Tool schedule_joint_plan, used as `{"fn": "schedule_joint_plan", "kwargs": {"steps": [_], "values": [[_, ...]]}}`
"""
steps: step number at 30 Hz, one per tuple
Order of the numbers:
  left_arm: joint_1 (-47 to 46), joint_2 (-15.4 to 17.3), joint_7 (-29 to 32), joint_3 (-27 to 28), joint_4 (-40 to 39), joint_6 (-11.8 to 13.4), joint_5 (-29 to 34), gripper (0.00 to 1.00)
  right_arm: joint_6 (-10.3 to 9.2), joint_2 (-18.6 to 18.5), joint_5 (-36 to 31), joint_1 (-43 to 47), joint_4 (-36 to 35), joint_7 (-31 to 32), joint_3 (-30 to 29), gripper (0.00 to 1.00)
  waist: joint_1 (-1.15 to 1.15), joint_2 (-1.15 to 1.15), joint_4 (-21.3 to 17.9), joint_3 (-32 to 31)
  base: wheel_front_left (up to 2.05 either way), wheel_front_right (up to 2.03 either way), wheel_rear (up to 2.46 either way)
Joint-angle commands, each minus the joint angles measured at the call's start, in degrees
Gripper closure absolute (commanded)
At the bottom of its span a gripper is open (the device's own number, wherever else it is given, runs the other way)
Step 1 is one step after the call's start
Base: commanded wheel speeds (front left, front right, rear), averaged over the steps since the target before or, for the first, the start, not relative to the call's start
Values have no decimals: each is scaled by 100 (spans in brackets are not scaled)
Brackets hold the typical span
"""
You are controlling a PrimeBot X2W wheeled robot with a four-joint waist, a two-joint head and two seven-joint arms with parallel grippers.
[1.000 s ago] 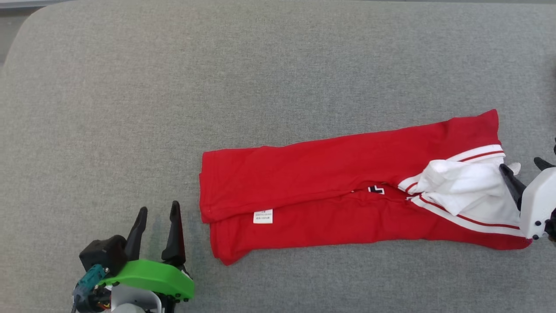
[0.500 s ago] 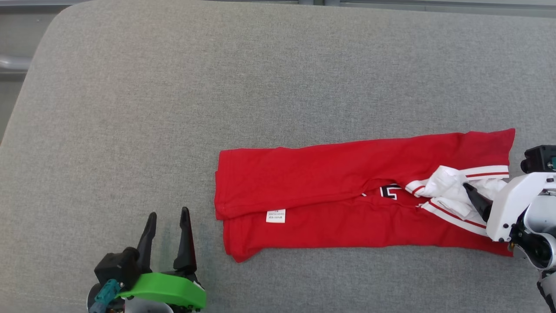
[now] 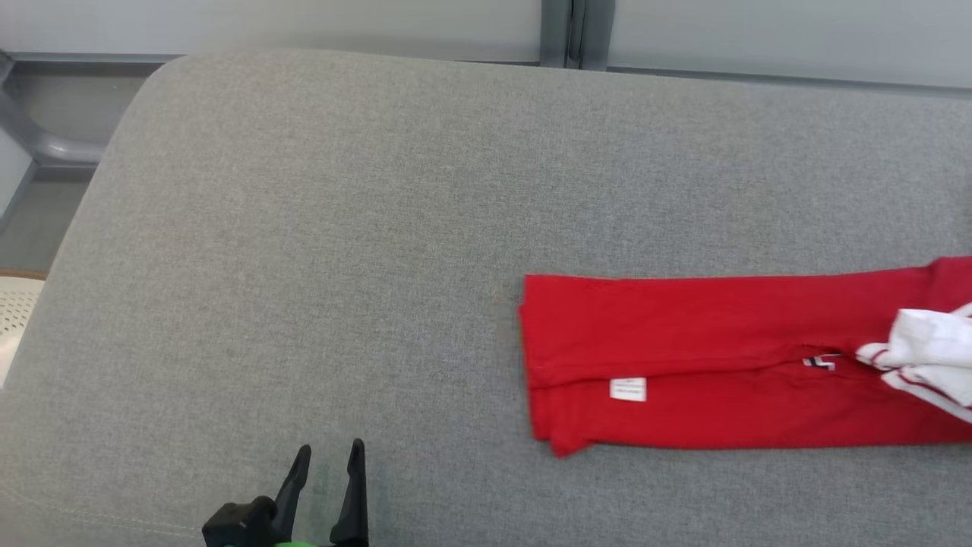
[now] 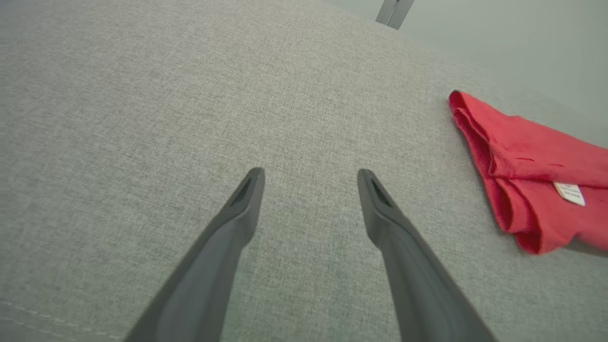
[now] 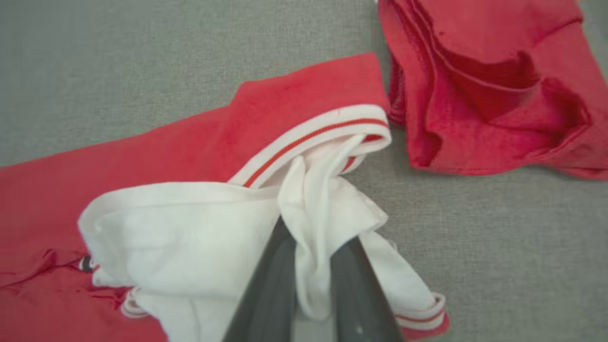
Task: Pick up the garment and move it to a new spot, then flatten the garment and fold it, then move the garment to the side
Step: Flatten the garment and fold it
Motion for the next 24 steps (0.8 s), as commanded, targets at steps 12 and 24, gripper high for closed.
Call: {"fn": "schedule_joint_plan", "kwargs": {"steps": [12, 24], "values": [[413, 0, -15, 40, -146, -92, 36, 0, -8, -846, -106, 682, -1500, 1033, -357, 100, 0, 0, 18, -603, 0, 0, 0], [222, 2, -15, -9, -410, -54, 232, 0, -8, 1462, -648, 273, -1298, 538, 1111, 100, 0, 0, -4, -602, 0, 0, 0]]}}
